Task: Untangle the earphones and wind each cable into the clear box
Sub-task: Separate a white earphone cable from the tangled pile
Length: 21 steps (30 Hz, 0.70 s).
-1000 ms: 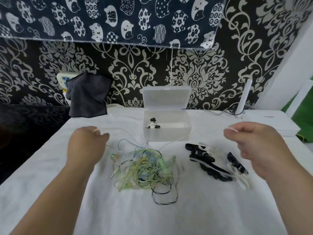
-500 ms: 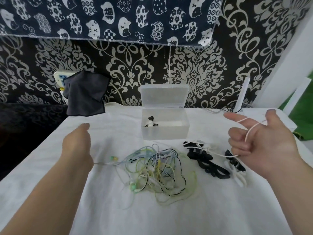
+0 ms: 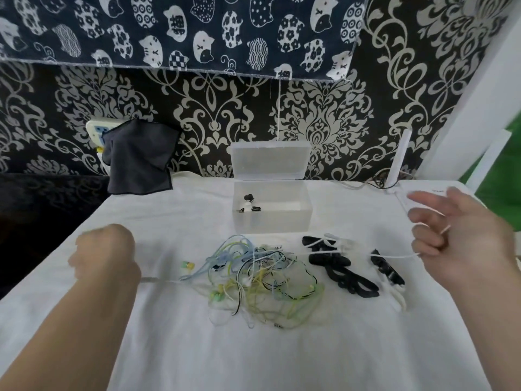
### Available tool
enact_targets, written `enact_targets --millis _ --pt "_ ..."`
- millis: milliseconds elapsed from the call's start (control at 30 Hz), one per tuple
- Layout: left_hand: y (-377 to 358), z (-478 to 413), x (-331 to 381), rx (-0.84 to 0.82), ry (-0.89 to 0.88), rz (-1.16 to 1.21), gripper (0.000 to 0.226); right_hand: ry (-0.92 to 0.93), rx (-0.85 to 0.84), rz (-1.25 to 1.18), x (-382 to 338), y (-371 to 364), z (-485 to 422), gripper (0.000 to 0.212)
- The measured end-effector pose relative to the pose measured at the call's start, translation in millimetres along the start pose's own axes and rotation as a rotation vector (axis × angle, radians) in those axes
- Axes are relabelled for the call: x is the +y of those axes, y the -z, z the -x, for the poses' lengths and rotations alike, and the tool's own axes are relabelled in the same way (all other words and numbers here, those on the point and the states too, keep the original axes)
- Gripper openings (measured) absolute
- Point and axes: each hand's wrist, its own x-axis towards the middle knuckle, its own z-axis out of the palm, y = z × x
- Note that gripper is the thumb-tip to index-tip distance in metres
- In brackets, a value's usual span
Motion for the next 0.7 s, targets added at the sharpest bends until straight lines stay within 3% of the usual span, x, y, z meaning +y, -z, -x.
enact_targets --millis 100,167,200,267,367,433,533,633,700 --pt "29.4 97.2 46.3 -0.049 -0.242 -0.128 0.042 -0.07 -0.268 0.107 5.1 -13.7 11.2 0.066" --pt "33.0 135.8 56.2 -0.065 -0.555 -0.058 0.049 -0.124 -0.447 0.192 10.8 -22.9 19.5 0.078" --pt "31.3 147.8 55.1 -0.151 -0.721 0.018 0.05 -0.144 -0.523 0.235 14.6 -26.7 23.2 0.081" --pt "28.3 171.2 51.7 -0.477 -0.94 0.099 0.043 -0.194 -0.65 0.285 21.1 -35.4 30.1 0.083" --pt "25.2 206.2 45.4 -0.855 -1.146 -0.059 0.03 -0.247 -0.804 0.237 26.1 -45.7 39.1 0.08" --pt "15.7 218.7 33.4 -0.942 -1.235 -0.234 0.048 -0.275 -0.972 0.111 24.4 -48.3 41.1 0.076" --pt "0.7 220.6 18.4 -0.844 -1.323 -0.458 0.045 -0.4 -1.249 -0.209 13.0 -48.7 42.0 0.067" --pt "-4.3 208.0 18.2 -0.621 -1.29 -0.589 0.026 -0.402 -1.237 -0.351 -2.2 -42.1 44.0 0.065" --pt "-2.5 197.1 20.4 -0.485 -1.256 -0.552 0.017 -0.393 -1.196 -0.4 -12.4 -35.7 37.8 0.079"
